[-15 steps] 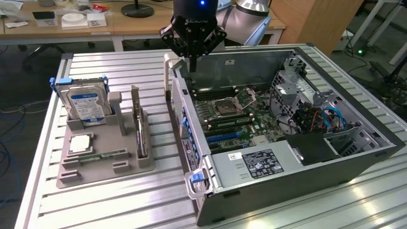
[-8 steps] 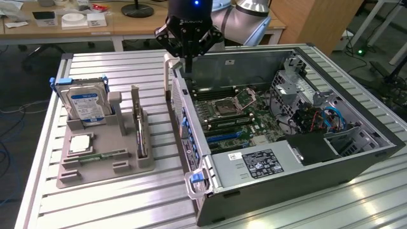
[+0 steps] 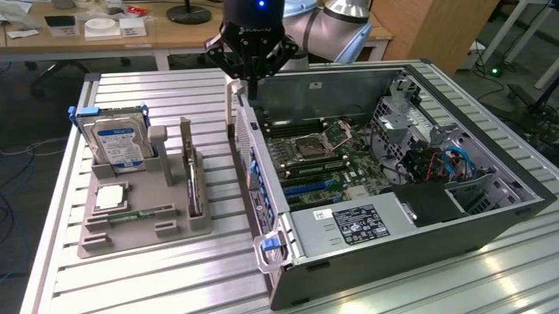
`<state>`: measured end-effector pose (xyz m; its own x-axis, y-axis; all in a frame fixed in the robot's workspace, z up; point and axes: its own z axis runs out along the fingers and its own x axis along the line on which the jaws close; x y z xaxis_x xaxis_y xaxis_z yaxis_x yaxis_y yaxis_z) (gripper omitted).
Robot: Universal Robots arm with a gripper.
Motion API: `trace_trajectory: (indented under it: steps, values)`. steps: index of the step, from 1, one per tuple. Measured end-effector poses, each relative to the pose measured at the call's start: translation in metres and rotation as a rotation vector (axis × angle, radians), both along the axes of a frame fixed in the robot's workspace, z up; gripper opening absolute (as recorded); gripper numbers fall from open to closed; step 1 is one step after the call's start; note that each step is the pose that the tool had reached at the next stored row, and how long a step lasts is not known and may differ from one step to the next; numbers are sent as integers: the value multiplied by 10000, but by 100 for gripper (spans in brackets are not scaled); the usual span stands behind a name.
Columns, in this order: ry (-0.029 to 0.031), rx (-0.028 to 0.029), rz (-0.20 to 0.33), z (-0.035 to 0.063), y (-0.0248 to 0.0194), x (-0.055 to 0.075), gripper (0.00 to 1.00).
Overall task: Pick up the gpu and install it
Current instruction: 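Reach for the gpu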
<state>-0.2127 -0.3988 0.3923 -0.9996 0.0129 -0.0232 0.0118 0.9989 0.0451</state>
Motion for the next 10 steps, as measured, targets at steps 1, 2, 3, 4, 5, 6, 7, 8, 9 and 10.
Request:
trace_trajectory:
  steps: [1,2,3,4,5,6,7,8,9,10]
  values:
    - [0,0,3,0,0,-15,11]
    - [-1,1,7,-1,0,-30,11]
    - [-1,0,11,-1,0,-45,11]
    - [0,0,14,-1,0,-59,11]
    - [-1,0,18,-1,0,-73,11]
    - [0,0,21,-1,0,-88,11]
    - [0,0,25,-1,0,-102,11]
    - [0,0,27,-1,0,-116,11]
    - [-1,0,31,-1,0,-130,11]
    - [-1,0,34,-1,0,-145,11]
